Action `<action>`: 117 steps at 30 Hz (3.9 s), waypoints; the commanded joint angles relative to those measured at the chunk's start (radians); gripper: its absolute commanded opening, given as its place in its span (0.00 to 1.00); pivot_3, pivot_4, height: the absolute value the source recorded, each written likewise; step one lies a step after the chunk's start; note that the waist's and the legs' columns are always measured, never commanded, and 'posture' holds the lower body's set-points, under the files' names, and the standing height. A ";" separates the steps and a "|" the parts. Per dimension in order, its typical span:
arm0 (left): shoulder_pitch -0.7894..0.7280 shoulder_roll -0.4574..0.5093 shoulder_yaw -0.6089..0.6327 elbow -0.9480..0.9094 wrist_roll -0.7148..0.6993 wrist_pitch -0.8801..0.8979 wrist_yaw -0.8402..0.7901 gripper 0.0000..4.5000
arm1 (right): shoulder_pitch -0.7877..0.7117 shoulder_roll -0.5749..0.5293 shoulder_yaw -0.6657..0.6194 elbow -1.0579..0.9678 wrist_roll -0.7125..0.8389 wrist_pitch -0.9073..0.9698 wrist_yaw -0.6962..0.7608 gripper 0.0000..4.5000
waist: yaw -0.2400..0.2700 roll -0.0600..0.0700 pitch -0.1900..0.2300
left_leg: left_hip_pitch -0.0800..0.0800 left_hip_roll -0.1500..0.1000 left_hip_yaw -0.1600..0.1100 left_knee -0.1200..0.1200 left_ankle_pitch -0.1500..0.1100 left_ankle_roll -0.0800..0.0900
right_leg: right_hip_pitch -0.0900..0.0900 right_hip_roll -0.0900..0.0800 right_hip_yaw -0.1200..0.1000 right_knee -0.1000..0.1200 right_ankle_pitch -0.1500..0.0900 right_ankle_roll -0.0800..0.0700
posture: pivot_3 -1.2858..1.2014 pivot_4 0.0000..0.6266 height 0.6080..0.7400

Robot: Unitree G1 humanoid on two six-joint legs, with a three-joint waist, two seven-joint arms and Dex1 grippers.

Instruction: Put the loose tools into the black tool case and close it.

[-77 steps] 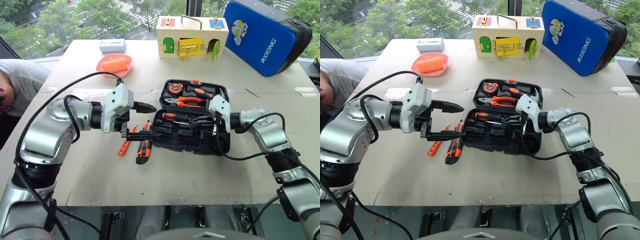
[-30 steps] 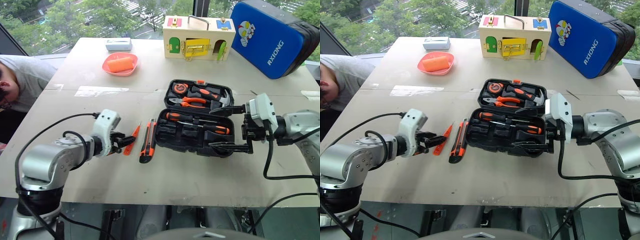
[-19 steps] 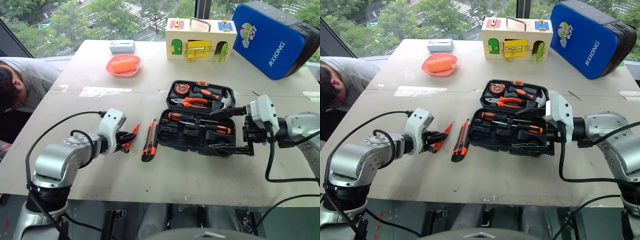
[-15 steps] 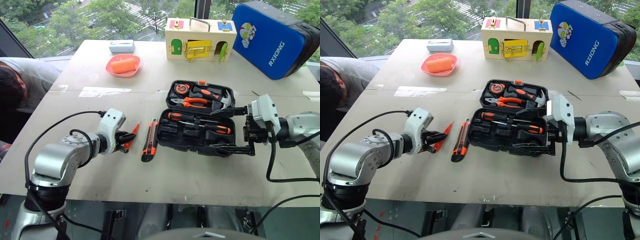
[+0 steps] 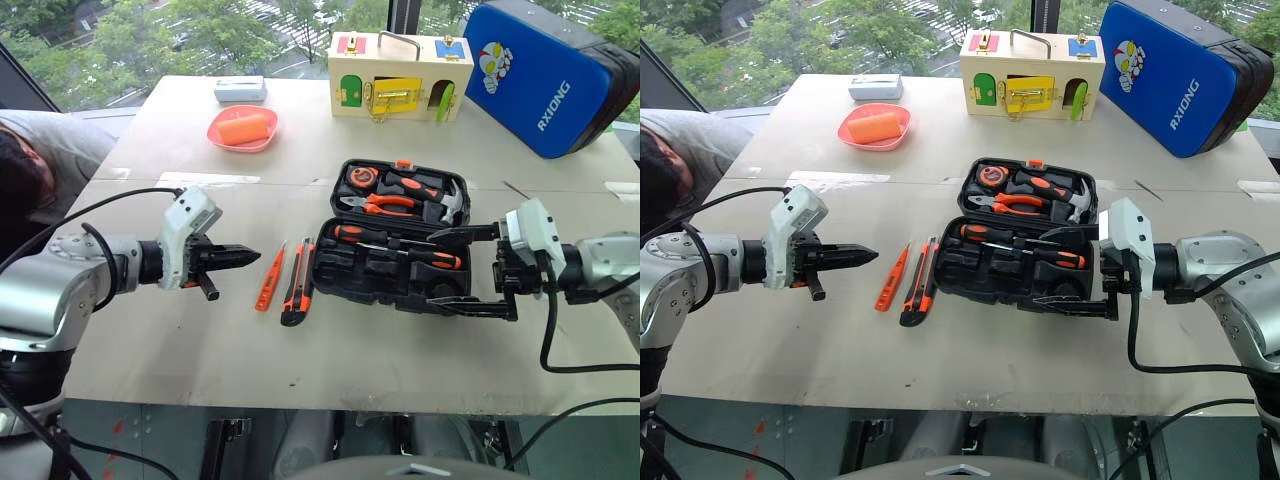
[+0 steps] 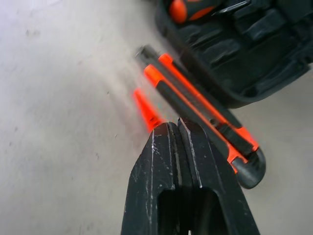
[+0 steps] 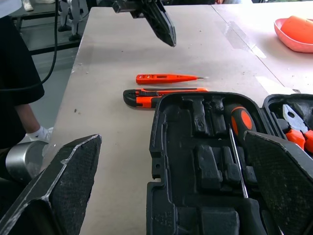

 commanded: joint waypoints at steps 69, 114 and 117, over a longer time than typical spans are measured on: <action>-0.784 -0.360 -0.585 0.849 0.553 -0.756 -0.556 0.12 | 0.218 -0.024 -0.103 -0.217 0.028 0.008 -0.198 1.00 | -0.003 -0.007 0.003 | -0.004 -0.003 -0.004 0.004 0.001 0.000 | 0.000 0.007 -0.007 0.002 0.000 0.001 | 0.52 0.24 0.96; -0.727 -0.279 -0.553 0.680 0.247 -0.589 -0.635 0.65 | 0.247 -0.037 -0.140 -0.218 0.026 0.039 -0.257 1.00 | -0.020 -0.007 0.004 | -0.002 -0.002 -0.007 0.006 0.001 0.000 | 0.001 0.005 -0.004 0.004 0.000 0.001 | 0.52 0.24 0.96; -0.681 -0.363 -0.479 0.749 0.279 -0.662 -0.525 0.34 | 0.232 -0.037 -0.132 -0.207 0.022 0.042 -0.255 1.00 | -0.012 -0.008 0.004 | -0.002 -0.002 -0.008 0.009 0.001 0.000 | 0.002 0.007 -0.004 0.005 0.000 0.001 | 0.52 0.24 0.96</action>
